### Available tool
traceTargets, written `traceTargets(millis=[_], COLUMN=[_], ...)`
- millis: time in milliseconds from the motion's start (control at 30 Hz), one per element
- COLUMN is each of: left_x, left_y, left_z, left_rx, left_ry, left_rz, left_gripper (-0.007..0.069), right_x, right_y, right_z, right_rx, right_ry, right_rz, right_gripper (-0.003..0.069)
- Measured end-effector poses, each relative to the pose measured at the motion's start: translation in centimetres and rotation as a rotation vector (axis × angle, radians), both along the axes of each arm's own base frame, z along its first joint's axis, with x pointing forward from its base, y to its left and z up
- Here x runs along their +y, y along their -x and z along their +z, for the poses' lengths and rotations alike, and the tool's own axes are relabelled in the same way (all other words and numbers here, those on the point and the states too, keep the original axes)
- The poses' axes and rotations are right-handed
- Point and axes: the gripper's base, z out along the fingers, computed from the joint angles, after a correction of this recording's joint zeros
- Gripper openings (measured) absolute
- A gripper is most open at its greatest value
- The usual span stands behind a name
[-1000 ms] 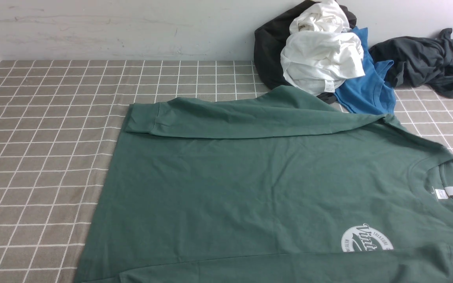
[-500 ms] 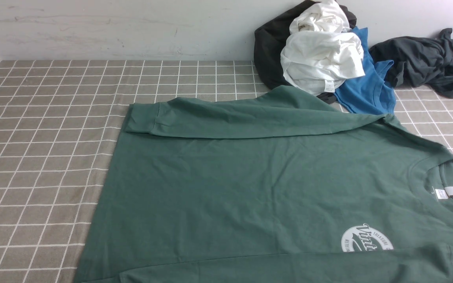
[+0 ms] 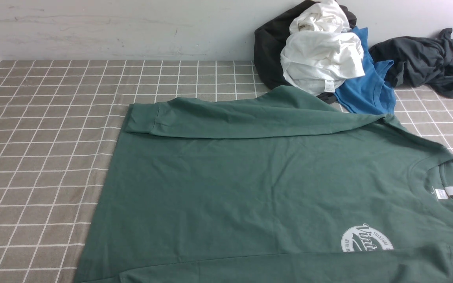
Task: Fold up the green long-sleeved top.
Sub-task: Use the left arm to clamp the cuff closest to it
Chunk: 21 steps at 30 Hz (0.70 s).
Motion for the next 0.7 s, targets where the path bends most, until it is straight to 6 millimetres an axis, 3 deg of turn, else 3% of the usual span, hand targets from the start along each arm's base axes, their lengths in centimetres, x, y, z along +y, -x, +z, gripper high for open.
traceTargets(millis=[700], left_x=[0.03], left_y=[0.00], left_z=[0.01], left_rx=[-0.001], left_ry=[-0.010], left_rz=[0.001], left_gripper=[-0.0007], right_x=[0.14], right_y=[0.00], right_z=[0.00], right_rx=[0.001], right_ry=[-0.070], right_rz=[0.003], right_gripper=[-0.0014])
